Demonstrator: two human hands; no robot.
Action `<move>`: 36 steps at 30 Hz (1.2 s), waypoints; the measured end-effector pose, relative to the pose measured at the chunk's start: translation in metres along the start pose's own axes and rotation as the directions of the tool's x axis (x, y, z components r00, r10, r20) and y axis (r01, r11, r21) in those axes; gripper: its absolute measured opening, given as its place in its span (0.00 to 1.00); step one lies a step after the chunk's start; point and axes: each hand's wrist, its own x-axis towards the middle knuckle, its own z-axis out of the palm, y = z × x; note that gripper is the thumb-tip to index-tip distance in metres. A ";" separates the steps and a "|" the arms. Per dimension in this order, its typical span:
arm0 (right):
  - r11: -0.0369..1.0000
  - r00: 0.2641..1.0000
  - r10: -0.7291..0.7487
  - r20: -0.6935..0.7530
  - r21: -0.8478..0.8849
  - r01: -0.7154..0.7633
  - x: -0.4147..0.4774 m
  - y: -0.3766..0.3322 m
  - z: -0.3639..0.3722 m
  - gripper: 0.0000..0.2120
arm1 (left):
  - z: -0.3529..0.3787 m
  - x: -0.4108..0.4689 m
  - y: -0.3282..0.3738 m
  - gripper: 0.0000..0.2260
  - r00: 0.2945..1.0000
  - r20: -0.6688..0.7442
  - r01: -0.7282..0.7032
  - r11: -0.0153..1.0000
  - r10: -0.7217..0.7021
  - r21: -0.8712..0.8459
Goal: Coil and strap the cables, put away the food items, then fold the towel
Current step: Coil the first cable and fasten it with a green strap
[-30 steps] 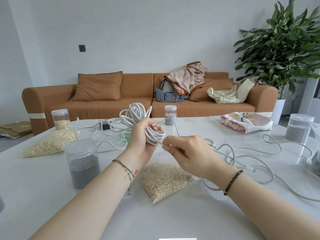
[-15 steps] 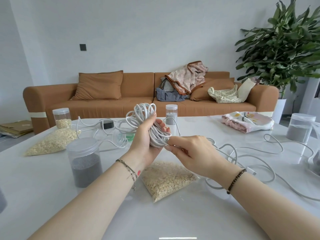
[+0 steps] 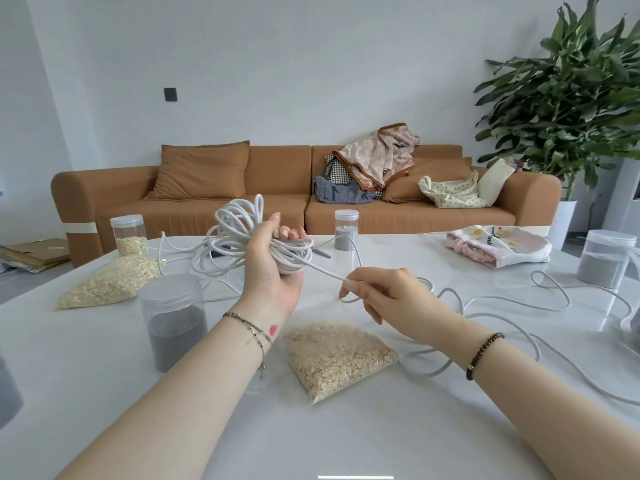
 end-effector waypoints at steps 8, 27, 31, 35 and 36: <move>0.963 0.991 0.124 0.044 0.234 -0.131 0.008 0.014 -0.014 0.12 | 0.003 -0.009 -0.001 0.09 0.967 0.192 0.171 0.985 -0.169 0.007; 0.981 0.859 0.090 -0.504 -0.103 -0.163 0.008 0.021 -0.030 0.26 | -0.017 -0.015 -0.032 0.05 0.875 0.072 0.254 0.582 -0.478 0.772; 0.989 0.894 0.078 -0.441 -0.079 -0.125 0.009 0.026 -0.028 0.25 | -0.018 -0.016 -0.036 0.08 0.863 0.094 0.216 0.531 -0.496 0.820; 0.990 0.915 0.040 -0.402 -0.109 -0.091 0.009 0.024 -0.023 0.19 | -0.017 -0.022 -0.039 0.10 0.853 0.078 0.207 0.472 -0.516 0.857; 0.989 0.916 0.028 -0.400 -0.120 -0.082 0.010 0.024 -0.023 0.19 | -0.017 -0.021 -0.039 0.10 0.858 0.076 0.212 0.485 -0.508 0.848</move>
